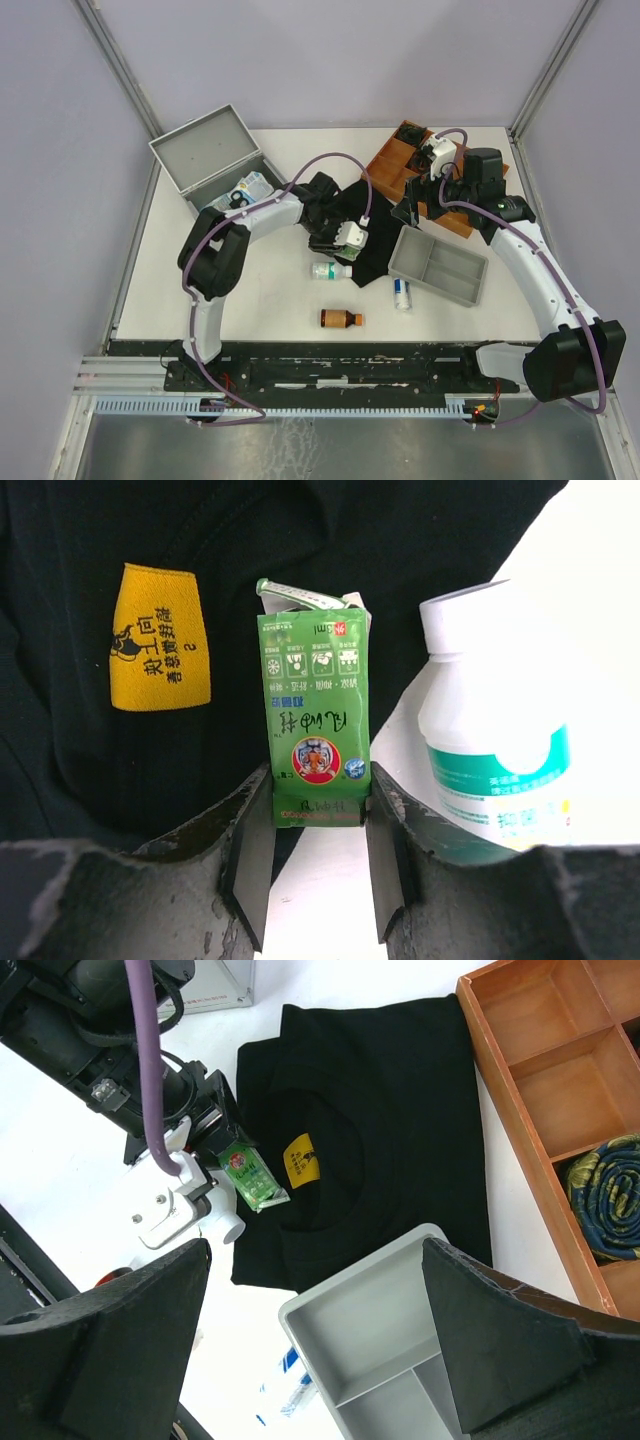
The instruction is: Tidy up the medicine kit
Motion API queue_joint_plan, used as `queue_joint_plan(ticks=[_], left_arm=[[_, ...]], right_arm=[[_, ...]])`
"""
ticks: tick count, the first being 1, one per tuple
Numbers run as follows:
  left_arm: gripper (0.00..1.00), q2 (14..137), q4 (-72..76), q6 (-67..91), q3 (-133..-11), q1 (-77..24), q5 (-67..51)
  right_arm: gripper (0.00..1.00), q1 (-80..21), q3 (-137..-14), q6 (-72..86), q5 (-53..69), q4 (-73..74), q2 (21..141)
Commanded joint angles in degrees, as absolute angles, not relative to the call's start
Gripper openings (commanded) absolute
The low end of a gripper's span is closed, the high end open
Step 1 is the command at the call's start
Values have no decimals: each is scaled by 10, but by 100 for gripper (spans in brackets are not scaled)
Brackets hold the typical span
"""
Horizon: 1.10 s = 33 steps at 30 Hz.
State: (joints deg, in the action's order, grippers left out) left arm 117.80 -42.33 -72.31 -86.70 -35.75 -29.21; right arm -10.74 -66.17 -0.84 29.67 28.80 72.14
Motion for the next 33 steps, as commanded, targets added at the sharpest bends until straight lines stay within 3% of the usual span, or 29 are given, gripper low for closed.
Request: queue_joint_plan(ticks=[1,10,22,33], left_arm=[[48,1137,-401,-691,-858,-360,-335],[55,1157,-388,-666,-857,-365,-334],[36,1113,-377,-647,-849,-367,-323],[33,1012,-357,-605,-812,-342,-289]], right_arm=[[95,-105,-668,-9,306,279,721],[95,-102,-669,-9,309,280,718],[95,-100,-669,-8,313,281,719],[95,-98,-670,-5,319,281,715]])
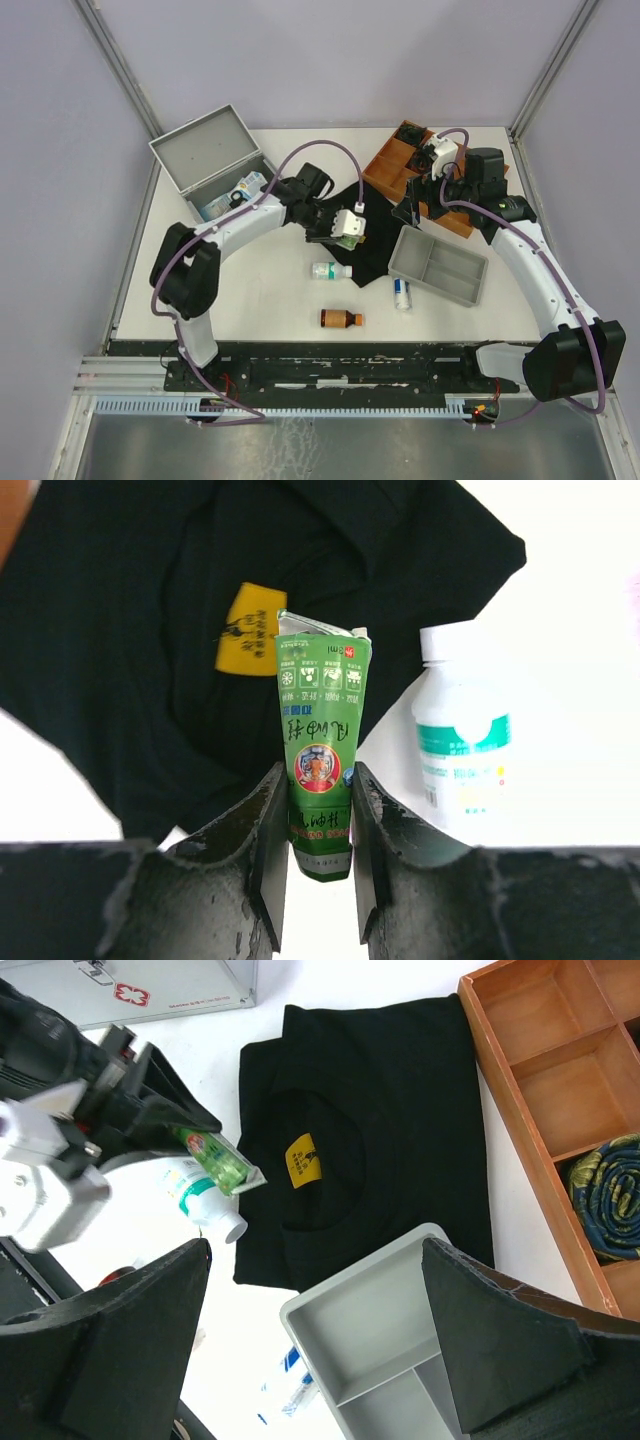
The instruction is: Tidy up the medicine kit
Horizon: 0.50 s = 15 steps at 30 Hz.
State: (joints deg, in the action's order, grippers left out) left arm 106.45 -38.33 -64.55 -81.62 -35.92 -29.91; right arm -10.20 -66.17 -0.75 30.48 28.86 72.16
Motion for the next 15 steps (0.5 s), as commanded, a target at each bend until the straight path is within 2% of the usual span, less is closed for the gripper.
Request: queue_joint_plan(ticks=[1,15], left_arm=[[33,1003,-357,-597,-810,-336,-283],[33,890,-314,-473,-776,-121,-255]], right_arm=[[95,-98,-669,-5,320,281,714],[95,-98,-670,1,337,280,711]])
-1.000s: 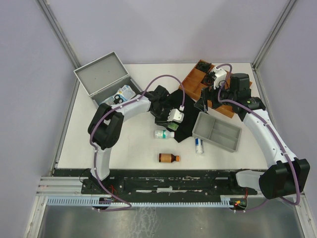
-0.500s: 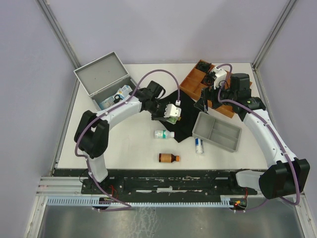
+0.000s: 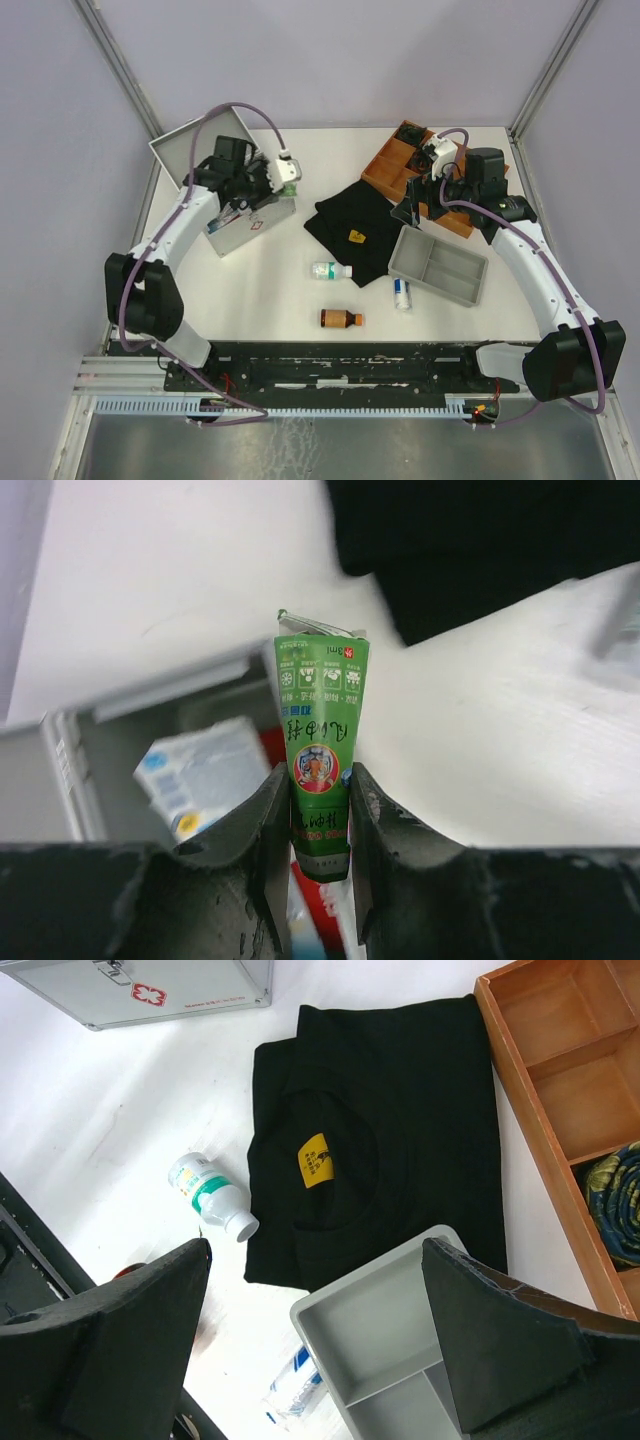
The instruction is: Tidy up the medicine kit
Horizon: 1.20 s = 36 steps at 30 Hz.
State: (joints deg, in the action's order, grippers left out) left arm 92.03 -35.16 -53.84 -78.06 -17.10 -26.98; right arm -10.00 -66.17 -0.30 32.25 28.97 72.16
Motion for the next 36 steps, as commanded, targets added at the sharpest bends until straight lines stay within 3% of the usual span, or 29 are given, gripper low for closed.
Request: queue_joint_plan(ticks=[1,13,25,28,36], left_arm=[[33,891,-310,-468,-777,-102,-246],[33,960,-309,-479,-775,34,-183],[35,1029,-336,-502,-792,64,-137],[39,1035,-339,-501,-791,64,-127],[61,1009,-342,-498,-790,64,-136]], right_arm=[[95,-98,-670,2,339,280,712],[95,-98,-668,8,349,279,708],[95,-98,-668,7,347,279,710],[95,-98,-668,7,346,278,709],[94,-99,-667,12,342,276,708]])
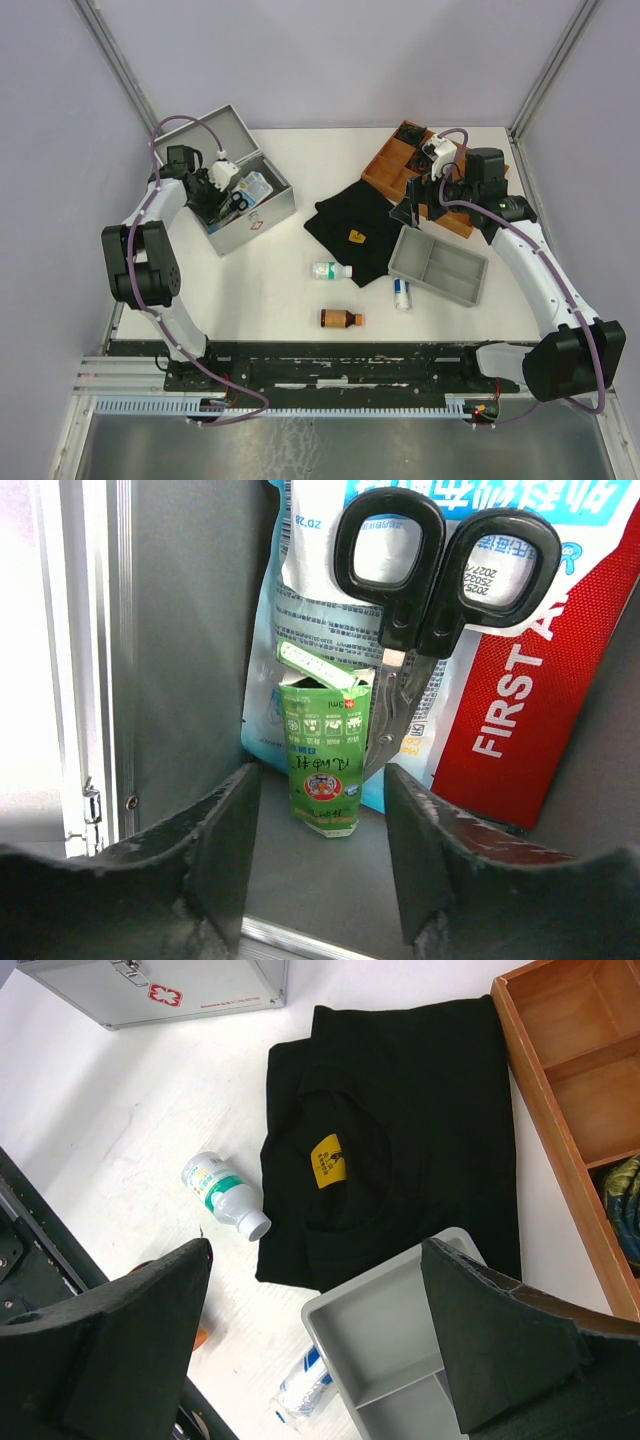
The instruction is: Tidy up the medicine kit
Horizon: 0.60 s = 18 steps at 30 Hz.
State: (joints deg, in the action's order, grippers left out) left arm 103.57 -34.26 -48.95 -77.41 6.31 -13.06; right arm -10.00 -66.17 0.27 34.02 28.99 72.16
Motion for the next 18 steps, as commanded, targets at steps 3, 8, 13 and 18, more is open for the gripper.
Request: queue_joint_plan(ticks=[3,8,13,18], left_arm=[[68,999,-342,-487,-795,64,-150],[74,971,-337,-461,-806,64,-180],[79,913,-277,-417,-778,64,-196],[86,829,-188,-367,-688,64,-218]], right_arm=[[94,-98,-667,16,335,276,711],[93,-98,-653,11,323,289,714],[92,-102,-642,-54,308,371,713],[91,-117,-585,-168,317,425,681]])
